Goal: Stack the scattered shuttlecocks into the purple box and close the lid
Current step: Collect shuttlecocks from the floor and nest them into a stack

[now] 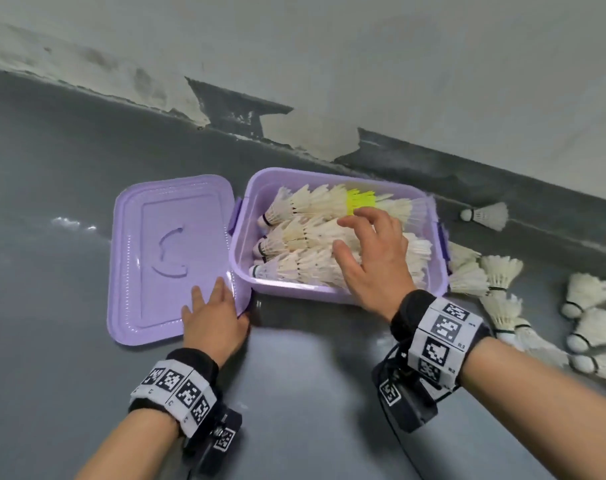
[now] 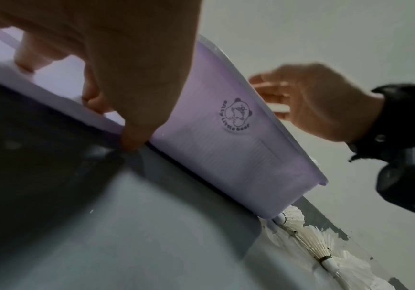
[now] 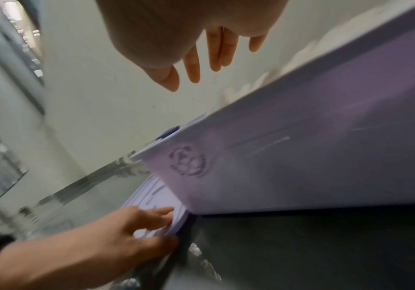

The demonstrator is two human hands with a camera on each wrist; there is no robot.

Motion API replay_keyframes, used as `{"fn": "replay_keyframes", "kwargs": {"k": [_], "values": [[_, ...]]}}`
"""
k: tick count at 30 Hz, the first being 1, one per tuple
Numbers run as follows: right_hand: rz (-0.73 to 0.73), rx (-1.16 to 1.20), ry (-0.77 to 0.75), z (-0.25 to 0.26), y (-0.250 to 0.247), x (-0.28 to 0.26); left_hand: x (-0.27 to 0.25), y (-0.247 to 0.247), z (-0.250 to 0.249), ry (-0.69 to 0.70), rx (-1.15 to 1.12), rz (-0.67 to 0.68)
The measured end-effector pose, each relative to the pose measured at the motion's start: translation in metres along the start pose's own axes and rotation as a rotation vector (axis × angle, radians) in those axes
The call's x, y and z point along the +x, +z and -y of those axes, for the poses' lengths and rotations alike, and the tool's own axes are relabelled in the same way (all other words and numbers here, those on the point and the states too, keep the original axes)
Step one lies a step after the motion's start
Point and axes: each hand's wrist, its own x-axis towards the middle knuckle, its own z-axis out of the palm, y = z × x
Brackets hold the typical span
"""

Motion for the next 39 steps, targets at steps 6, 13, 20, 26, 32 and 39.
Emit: {"fn": "replay_keyframes", "kwargs": {"k": [6,13,20,26,32,39], "values": [[-0.067,-0.045,0.202,-0.088,-0.061,-0.025,-0.042,-0.031,-0.048,-0.065,0.172,0.018],[-0.096,0.047,0.396,-0.166,-0.107,-0.07,-0.102,-0.107,-0.174,0.291,-0.008,0.157],[-0.044,0.067,0.545,-0.219,-0.14,-0.099,-0.081,-0.101,-0.285,0.472,-0.315,-0.333],[0.184,-0.063,0.683,-0.26,-0.163,-0.12,-0.065,-0.076,-0.345,0.542,-0.201,-0.23],[0.588,-0.167,0.635,-0.278,-0.184,-0.114,-0.052,-0.091,-0.381,0.665,-0.007,-0.143],[0.65,-0.046,0.648,-0.264,-0.185,-0.085,-0.035,-0.079,-0.401,0.562,-0.207,0.005]]}}
